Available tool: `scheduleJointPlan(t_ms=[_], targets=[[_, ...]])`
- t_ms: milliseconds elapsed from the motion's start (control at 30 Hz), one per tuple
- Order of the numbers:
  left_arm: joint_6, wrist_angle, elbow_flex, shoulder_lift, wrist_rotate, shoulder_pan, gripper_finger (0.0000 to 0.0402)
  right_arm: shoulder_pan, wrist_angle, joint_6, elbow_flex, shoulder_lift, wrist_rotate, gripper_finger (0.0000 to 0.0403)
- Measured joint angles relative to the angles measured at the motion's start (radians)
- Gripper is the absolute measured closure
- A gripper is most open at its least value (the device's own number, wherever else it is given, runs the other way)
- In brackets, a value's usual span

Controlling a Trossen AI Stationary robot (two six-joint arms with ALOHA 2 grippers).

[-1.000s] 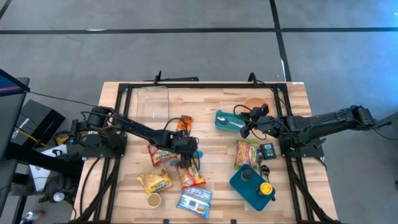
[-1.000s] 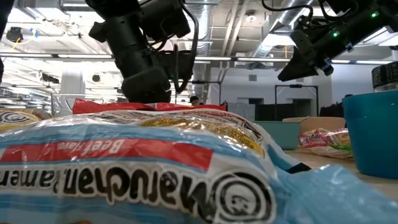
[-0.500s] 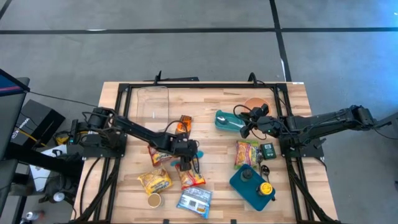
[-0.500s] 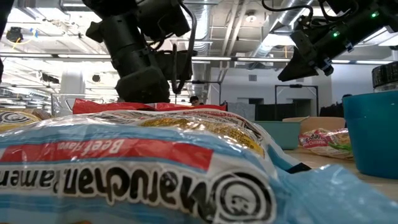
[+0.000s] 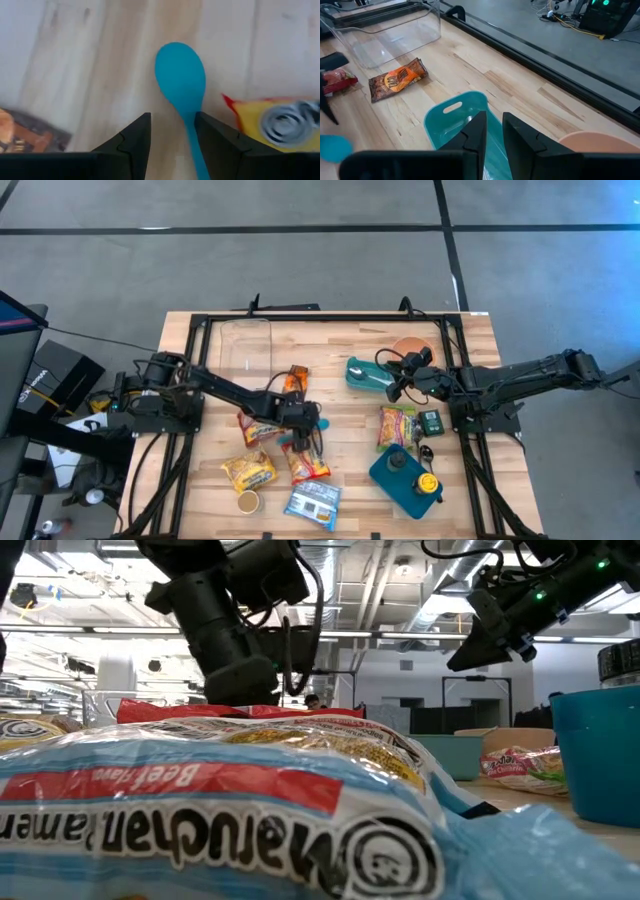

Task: Pick & Place Food Item
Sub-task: Put the blue spoon into the green bin

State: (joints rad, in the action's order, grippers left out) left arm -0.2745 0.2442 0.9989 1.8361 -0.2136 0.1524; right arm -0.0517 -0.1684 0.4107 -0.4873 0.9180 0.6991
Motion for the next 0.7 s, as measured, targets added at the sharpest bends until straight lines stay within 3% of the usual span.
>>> scheduleJointPlan(t_ms=[300, 700], targets=[[0.005, -0.034, -0.002, 0.001, -0.006, -0.062, 0.0253, 0.000, 0.000, 0.000, 0.000, 0.000, -0.027, 0.0346], [0.006, -0.023, -0.006, -0.037, 0.010, -0.064, 0.0253, 0.000, -0.014, 0.000, 0.000, 0.000, -0.030, 0.0346]])
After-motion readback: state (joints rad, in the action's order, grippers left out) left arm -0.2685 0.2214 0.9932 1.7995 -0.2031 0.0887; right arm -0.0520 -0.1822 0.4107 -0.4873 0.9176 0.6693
